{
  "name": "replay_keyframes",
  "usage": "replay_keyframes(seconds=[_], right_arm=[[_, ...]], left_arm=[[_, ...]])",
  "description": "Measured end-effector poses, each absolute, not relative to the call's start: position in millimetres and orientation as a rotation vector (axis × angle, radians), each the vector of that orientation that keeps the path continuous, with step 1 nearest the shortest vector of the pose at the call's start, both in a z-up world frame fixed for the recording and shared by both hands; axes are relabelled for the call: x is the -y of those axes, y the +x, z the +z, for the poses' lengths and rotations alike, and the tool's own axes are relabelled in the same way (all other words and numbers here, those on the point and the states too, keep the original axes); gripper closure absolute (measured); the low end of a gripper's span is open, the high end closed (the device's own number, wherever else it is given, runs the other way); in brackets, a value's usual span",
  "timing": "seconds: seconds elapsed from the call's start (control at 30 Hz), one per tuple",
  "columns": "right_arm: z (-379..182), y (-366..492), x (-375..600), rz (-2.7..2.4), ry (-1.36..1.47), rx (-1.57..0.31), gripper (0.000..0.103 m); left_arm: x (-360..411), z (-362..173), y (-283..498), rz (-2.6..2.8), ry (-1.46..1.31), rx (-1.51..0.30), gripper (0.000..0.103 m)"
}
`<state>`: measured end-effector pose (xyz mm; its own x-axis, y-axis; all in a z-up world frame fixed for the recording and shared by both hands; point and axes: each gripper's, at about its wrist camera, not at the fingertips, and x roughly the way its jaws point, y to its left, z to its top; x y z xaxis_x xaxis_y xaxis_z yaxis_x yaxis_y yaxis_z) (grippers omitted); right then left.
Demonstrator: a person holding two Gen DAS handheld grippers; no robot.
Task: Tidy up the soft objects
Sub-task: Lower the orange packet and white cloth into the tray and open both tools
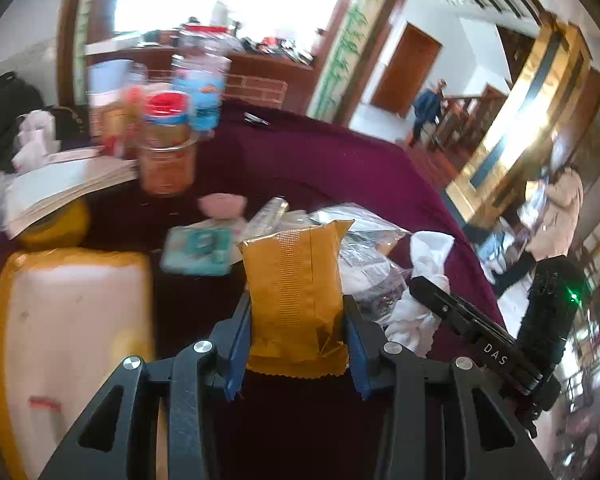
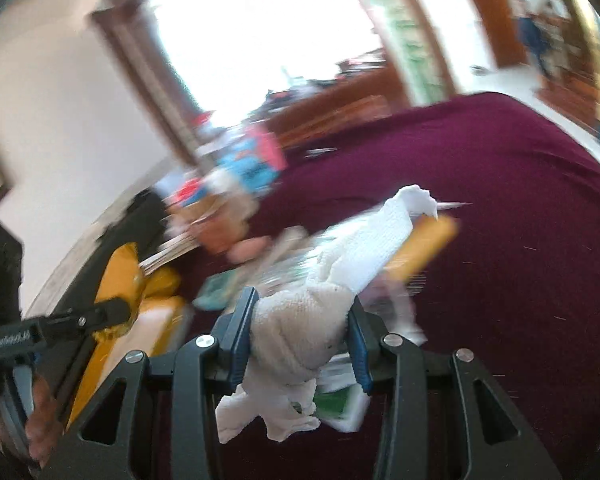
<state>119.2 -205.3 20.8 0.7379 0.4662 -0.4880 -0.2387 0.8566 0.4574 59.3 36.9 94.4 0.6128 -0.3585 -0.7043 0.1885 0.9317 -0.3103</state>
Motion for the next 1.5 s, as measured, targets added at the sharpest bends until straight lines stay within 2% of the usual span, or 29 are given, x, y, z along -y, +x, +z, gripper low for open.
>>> replay_keyframes(seconds=[0.27, 0.5, 0.73, 1.13, 1.27, 1.33, 1.37, 1.4, 1.5], right_arm=[[41.9, 95.2, 139.7, 0.682, 0.332, -0.656, 0.062], [63.0, 80.5, 48.8, 0.859, 0.236, -0.706, 0.062], [43.7, 104.4, -29.1, 0.898, 0.162, -0.809, 0.062], [0.3, 164.4, -95.2, 0.850, 0.068, -0.954, 0.060], [-16.4, 167.2, -105.0, 0.844, 0.057, -1.001, 0.056], [-21.4, 168.1, -106.3, 0.829, 0.050, -1.017, 0.052], [-19.5, 166.0, -104.6, 0.820, 0.042, -1.003, 0.047], [-15.8, 163.9, -101.6, 0.815, 0.043, -0.990, 0.037], [1.1, 155.3, -84.4, 0.795, 0.064, -0.900, 0.021]], left_arm=[[-124.5, 89.7, 11.4, -0.148, -0.317, -0.844, 0.059], [-182.0, 73.1, 6.1, -0.026, -0.356, -0.858, 0.059], [-211.4, 60.0, 24.6, 0.013, -0.350, -0.882, 0.059], [-247.4, 10.9, 57.6, 0.071, -0.359, -0.995, 0.058], [-250.5, 5.4, 59.9, 0.073, -0.365, -1.006, 0.058], [-252.6, 6.3, 58.8, 0.099, -0.358, -1.002, 0.054], [-253.5, 6.6, 58.9, 0.089, -0.364, -1.002, 0.048], [-254.8, 7.1, 58.9, 0.086, -0.366, -1.003, 0.043], [-253.2, 12.4, 54.9, 0.038, -0.380, -0.994, 0.031]])
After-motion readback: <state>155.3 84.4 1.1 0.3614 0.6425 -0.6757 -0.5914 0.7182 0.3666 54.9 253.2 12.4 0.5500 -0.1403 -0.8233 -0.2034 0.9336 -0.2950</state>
